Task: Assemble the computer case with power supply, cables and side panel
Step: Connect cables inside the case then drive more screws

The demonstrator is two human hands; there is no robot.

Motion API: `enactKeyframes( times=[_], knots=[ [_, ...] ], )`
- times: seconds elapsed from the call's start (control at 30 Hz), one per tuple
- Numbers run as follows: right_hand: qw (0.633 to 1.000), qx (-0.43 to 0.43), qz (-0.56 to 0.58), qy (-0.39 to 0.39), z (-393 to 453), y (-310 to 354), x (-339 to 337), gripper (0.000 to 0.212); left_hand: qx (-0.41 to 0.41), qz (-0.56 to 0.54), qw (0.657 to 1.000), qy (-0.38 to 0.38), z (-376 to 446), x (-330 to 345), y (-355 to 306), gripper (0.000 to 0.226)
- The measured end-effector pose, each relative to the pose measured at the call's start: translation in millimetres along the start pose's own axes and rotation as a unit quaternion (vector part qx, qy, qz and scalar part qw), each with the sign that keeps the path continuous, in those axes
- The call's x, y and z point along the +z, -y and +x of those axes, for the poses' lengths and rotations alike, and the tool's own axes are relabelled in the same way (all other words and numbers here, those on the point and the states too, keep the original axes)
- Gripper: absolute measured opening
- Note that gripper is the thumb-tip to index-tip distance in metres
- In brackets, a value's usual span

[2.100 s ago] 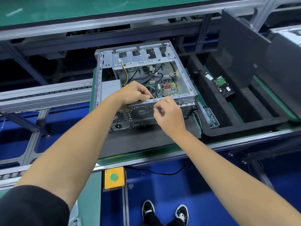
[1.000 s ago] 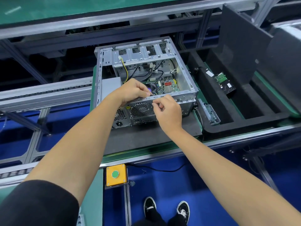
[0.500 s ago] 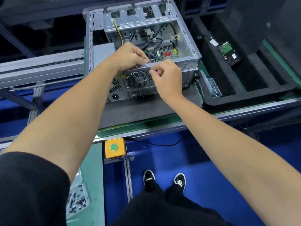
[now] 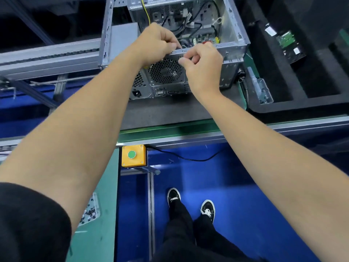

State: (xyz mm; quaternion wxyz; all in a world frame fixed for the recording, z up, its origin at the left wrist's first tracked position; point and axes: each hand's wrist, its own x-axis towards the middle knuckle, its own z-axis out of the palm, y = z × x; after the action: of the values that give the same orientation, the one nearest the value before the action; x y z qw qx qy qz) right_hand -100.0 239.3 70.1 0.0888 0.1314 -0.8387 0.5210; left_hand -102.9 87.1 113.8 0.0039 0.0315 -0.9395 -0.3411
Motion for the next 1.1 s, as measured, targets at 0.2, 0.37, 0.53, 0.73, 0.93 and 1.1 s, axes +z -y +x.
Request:
enactKeyframes(
  times=[0.2, 0.37, 0.53, 0.73, 0.93, 1.1],
  knots=[
    [1.0, -0.006, 0.007, -0.002, 0.9, 2.4, -3.8, 0.01, 0.04, 0.123, 0.99, -0.059, -18.8, 17.0, -4.1, 0.03],
    [1.0, -0.001, 0.009, 0.0, -0.9, 1.8, -0.1, 0.007, 0.074, 0.239, 0.964, -0.093, -24.5, 26.4, 4.0, 0.034],
    [1.0, 0.002, 0.017, -0.007, -1.0, -1.1, 3.8, 0.005, 0.081, 0.252, 0.958, -0.106, -21.6, 28.6, 6.0, 0.031],
    [1.0, 0.001, 0.026, -0.007, -0.9, -3.9, 6.1, 0.009, 0.092, 0.216, 0.964, -0.126, -22.2, 28.8, 8.5, 0.03],
    [0.999, -0.021, 0.029, -0.019, -1.3, -9.8, 5.2, 0.018, 0.092, 0.187, 0.969, -0.131, -21.3, 27.7, 10.0, 0.029],
    [0.999, -0.045, 0.022, -0.012, -1.1, -8.4, 3.1, 0.011, 0.09, 0.195, 0.969, -0.124, -21.0, 28.6, 10.4, 0.032]
  ],
)
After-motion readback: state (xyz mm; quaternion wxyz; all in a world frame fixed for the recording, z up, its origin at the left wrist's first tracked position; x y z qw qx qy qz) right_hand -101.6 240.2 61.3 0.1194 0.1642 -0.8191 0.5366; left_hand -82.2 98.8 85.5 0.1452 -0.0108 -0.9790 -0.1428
